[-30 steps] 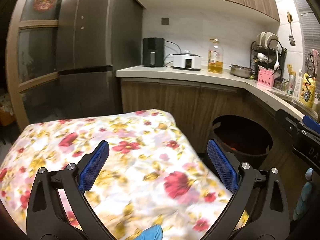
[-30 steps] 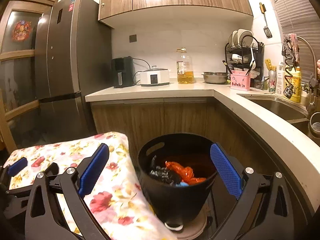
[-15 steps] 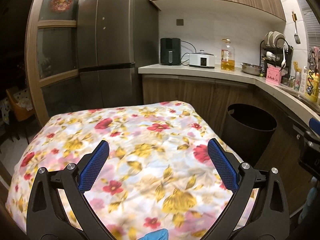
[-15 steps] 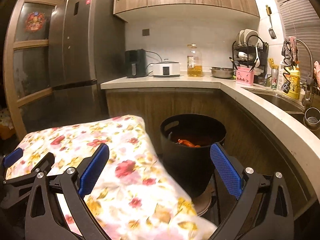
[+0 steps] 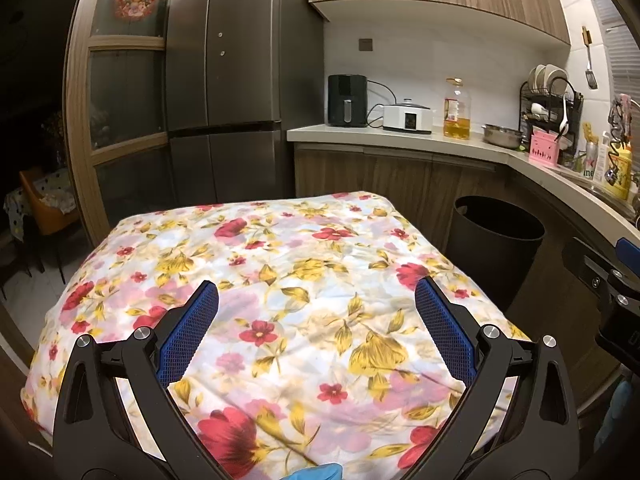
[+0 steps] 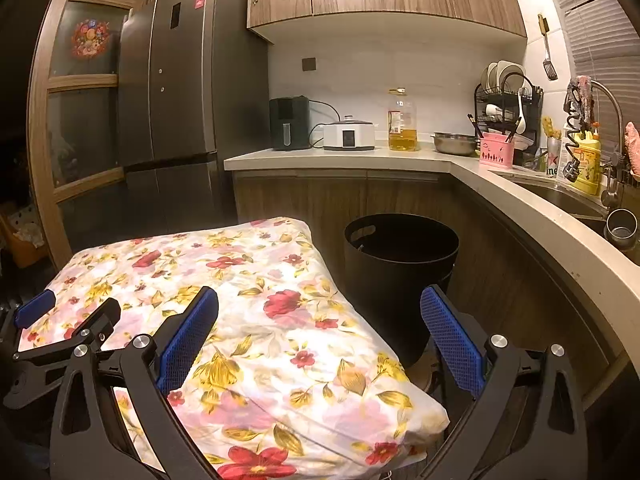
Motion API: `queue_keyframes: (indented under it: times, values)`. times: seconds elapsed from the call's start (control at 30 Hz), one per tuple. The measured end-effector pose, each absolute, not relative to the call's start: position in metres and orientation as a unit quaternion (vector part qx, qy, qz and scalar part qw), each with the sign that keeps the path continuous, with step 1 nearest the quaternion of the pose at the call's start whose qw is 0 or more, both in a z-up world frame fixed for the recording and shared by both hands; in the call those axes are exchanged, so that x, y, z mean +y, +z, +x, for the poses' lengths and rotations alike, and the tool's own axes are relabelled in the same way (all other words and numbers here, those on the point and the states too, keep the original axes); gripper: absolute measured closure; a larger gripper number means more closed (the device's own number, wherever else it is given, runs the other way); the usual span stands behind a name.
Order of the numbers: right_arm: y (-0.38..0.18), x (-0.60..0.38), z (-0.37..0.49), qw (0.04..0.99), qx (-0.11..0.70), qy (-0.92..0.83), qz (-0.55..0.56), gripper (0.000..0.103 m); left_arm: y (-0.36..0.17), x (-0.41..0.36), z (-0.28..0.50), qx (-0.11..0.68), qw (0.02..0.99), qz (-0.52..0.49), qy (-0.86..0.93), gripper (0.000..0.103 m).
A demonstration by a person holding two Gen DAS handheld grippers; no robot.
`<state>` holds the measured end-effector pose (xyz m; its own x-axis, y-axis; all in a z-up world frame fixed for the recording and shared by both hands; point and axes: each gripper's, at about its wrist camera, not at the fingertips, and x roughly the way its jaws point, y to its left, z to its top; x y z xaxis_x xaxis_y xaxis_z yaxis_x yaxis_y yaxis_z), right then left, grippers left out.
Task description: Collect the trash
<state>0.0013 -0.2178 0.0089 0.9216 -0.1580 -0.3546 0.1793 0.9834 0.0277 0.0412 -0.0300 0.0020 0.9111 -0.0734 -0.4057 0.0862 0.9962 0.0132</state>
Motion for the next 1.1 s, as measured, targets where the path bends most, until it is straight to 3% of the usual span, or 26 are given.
queue_keyframes:
  times: [1.1]
  values:
    - [0.013, -0.209, -0.006, 0.981, 0.171, -0.084, 0.031, 0.006, 0.018, -0.01, 0.02, 0.184, 0.982, -0.012, -0.041, 0.006]
